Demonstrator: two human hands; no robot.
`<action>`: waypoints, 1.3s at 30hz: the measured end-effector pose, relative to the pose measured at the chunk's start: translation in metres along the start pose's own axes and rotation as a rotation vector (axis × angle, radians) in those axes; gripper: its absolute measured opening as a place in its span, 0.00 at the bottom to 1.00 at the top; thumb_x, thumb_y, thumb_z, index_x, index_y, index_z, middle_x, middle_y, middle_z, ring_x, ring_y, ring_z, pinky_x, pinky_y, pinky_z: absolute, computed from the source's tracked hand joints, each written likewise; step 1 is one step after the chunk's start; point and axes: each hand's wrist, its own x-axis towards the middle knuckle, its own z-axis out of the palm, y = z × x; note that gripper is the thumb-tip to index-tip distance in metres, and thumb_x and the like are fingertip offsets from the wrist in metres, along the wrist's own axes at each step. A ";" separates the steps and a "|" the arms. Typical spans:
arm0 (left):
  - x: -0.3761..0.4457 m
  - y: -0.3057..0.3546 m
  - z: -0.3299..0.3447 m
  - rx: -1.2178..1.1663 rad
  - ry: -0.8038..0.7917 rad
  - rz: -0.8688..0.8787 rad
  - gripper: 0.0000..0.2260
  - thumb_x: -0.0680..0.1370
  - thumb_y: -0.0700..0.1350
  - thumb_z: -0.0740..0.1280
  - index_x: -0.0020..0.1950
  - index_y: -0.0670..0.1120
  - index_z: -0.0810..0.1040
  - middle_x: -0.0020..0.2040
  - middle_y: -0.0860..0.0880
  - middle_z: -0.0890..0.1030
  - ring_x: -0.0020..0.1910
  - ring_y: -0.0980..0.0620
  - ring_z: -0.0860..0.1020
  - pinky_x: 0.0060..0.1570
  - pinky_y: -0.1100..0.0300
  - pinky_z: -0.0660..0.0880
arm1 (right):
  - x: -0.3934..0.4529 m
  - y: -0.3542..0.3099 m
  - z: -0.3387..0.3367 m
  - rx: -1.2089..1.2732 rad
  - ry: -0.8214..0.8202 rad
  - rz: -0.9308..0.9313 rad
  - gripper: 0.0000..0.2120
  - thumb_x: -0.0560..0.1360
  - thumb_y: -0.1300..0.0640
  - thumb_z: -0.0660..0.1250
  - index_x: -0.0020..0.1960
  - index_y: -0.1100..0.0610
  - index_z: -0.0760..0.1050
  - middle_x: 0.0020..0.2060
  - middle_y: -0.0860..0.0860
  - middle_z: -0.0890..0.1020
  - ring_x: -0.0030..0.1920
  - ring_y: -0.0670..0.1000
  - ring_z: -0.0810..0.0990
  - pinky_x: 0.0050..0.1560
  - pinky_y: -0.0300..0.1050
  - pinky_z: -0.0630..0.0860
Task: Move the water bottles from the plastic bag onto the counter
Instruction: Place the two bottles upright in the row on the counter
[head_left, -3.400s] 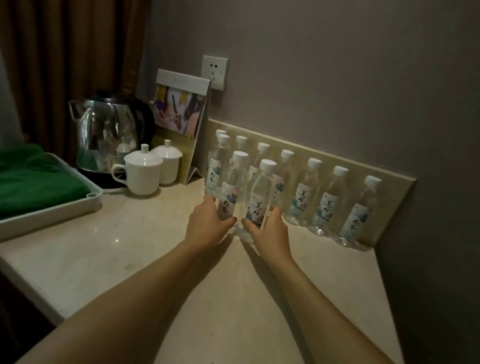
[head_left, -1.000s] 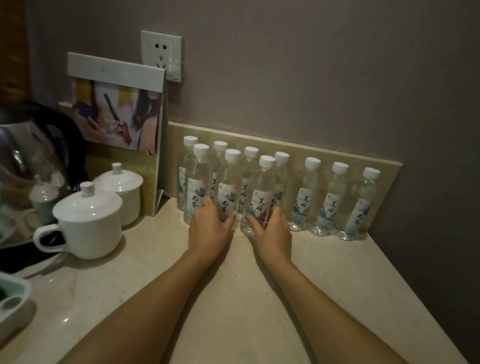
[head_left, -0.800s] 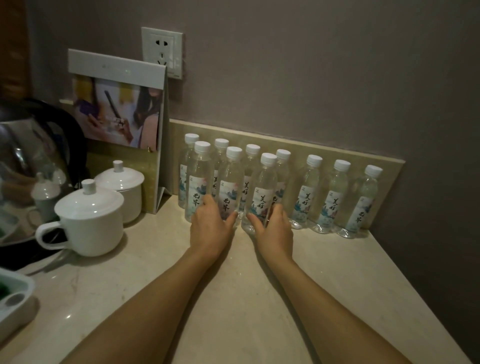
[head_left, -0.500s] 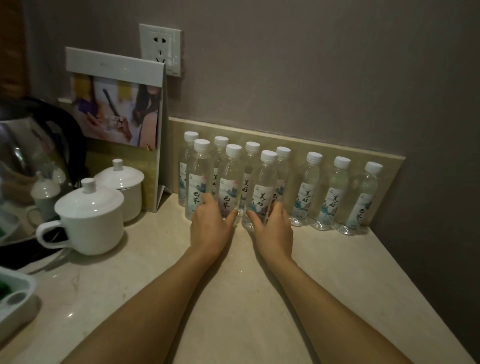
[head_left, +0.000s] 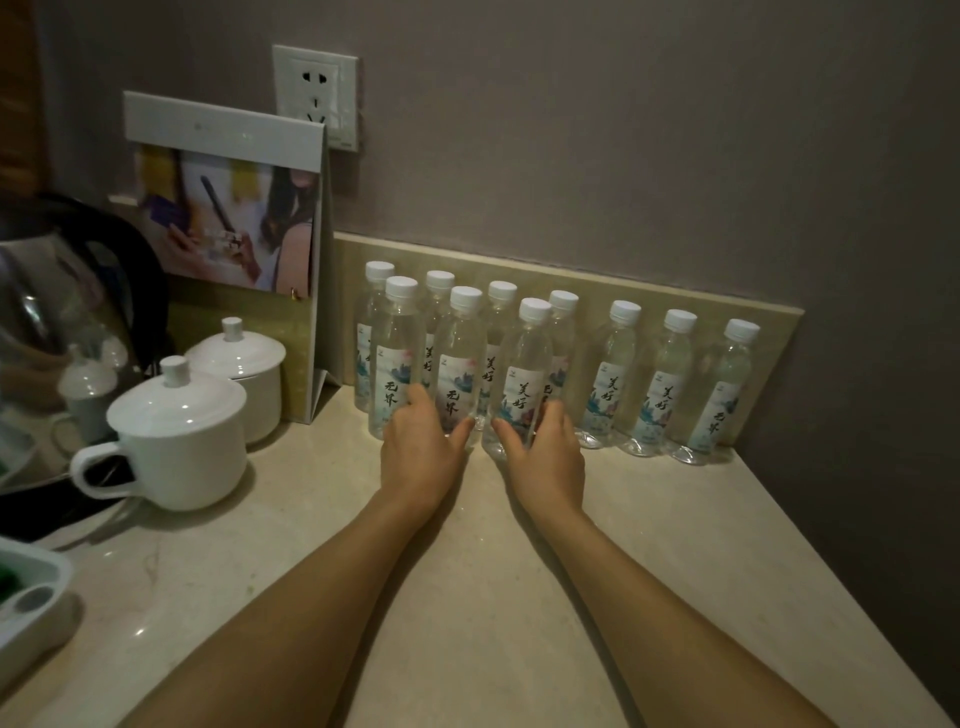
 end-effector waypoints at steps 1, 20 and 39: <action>0.000 0.000 0.000 0.000 0.001 0.002 0.19 0.75 0.51 0.73 0.59 0.45 0.71 0.54 0.47 0.80 0.53 0.48 0.80 0.49 0.57 0.78 | 0.000 0.000 -0.001 -0.001 -0.001 -0.002 0.20 0.76 0.42 0.66 0.59 0.54 0.67 0.56 0.51 0.77 0.51 0.51 0.76 0.45 0.45 0.72; 0.001 -0.005 -0.002 -0.026 -0.025 -0.004 0.20 0.74 0.50 0.74 0.60 0.45 0.71 0.53 0.47 0.82 0.51 0.48 0.82 0.51 0.53 0.81 | -0.001 -0.004 -0.001 -0.006 -0.012 0.034 0.21 0.76 0.42 0.66 0.61 0.54 0.67 0.59 0.52 0.76 0.56 0.54 0.77 0.48 0.48 0.75; -0.011 0.006 -0.006 0.052 -0.057 0.098 0.10 0.77 0.53 0.68 0.45 0.48 0.75 0.39 0.52 0.78 0.38 0.52 0.77 0.37 0.58 0.74 | -0.005 -0.002 -0.021 0.076 -0.028 0.073 0.23 0.75 0.46 0.69 0.65 0.54 0.68 0.62 0.51 0.75 0.58 0.52 0.78 0.57 0.49 0.76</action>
